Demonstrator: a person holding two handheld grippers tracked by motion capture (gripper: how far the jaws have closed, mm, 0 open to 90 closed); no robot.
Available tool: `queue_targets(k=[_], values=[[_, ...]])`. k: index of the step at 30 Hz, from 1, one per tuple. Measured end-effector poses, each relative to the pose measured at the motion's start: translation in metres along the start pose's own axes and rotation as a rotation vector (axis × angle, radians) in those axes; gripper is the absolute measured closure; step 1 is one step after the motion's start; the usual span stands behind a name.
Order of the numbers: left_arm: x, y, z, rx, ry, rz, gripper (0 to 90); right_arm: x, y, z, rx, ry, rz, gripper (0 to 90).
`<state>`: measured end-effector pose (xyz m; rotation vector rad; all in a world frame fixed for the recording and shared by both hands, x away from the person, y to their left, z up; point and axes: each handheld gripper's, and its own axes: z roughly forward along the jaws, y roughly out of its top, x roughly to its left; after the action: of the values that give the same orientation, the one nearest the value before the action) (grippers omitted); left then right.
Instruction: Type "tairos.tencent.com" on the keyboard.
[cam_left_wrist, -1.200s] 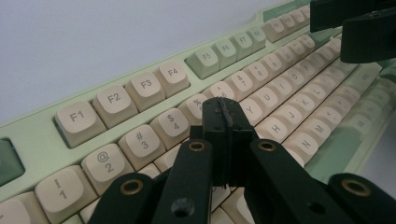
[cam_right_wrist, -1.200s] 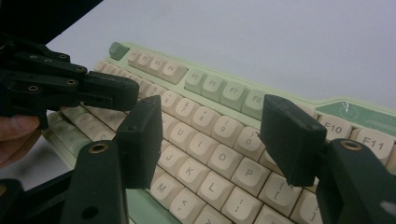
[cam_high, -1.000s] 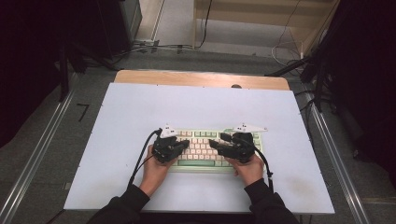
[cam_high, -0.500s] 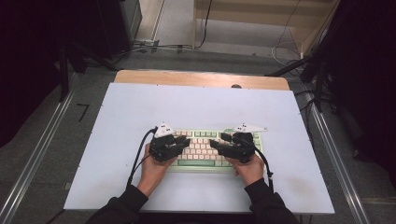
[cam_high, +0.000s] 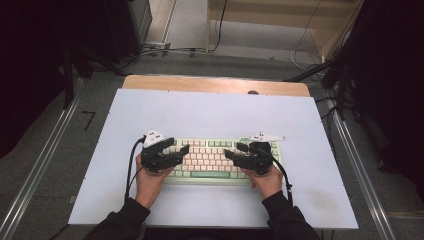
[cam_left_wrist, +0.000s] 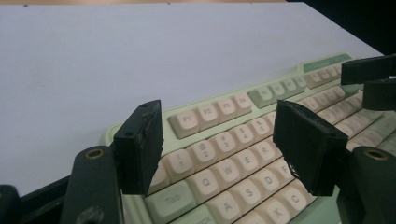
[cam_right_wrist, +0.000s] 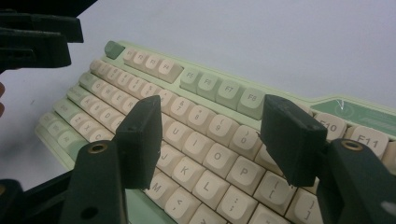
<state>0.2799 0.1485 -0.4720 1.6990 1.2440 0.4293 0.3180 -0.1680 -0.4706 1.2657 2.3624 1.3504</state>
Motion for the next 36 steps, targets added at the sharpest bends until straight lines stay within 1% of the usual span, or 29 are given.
queue_targets(k=[4, 9, 12, 15, 17, 19, 23, 24, 26, 29, 36], values=[[0.007, -0.002, -0.005, -0.003, 0.009, -0.016, 34.8, 0.0, 0.0, 0.001, 0.0, -0.003, -0.002, 37.0], [0.009, -0.005, -0.01, 0.002, 0.011, -0.019, 34.8, -0.001, 0.0, 0.0, 0.004, -0.012, -0.003, 38.9], [0.01, -0.007, -0.013, -0.001, 0.014, -0.023, 34.8, 0.0, 0.0, -0.001, 0.004, -0.013, 0.0, 41.9], [0.011, -0.008, -0.014, -0.005, 0.014, -0.028, 34.8, 0.0, 0.0, 0.0, 0.007, -0.021, -0.01, 45.7], [0.012, -0.008, -0.015, -0.007, 0.015, -0.031, 34.8, 0.001, -0.001, 0.0, 0.009, -0.02, -0.016, 50.4], [0.012, -0.008, -0.015, -0.007, 0.016, -0.032, 34.8, 0.001, -0.001, 0.0, 0.012, -0.025, -0.022, 58.2], [0.012, -0.008, -0.014, -0.004, 0.015, -0.03, 35.6, 0.003, -0.003, 0.002, 0.022, -0.033, -0.06, 85.1], [0.013, -0.008, -0.014, -0.004, 0.017, -0.03, 35.7, 0.004, -0.003, 0.002, 0.026, -0.036, -0.072, 87.2], [0.013, -0.009, -0.014, -0.002, 0.017, -0.031, 35.7, 0.004, -0.003, 0.004, 0.037, -0.032, -0.083, 87.4], [0.013, -0.009, -0.014, -0.004, 0.015, -0.032, 36.2, 0.005, -0.004, 0.006, 0.043, -0.027, -0.084, 87.4], [0.013, -0.009, -0.014, -0.005, 0.013, -0.032, 36.2, 0.005, -0.005, 0.01, 0.058, -0.037, -0.085, 87.3]])
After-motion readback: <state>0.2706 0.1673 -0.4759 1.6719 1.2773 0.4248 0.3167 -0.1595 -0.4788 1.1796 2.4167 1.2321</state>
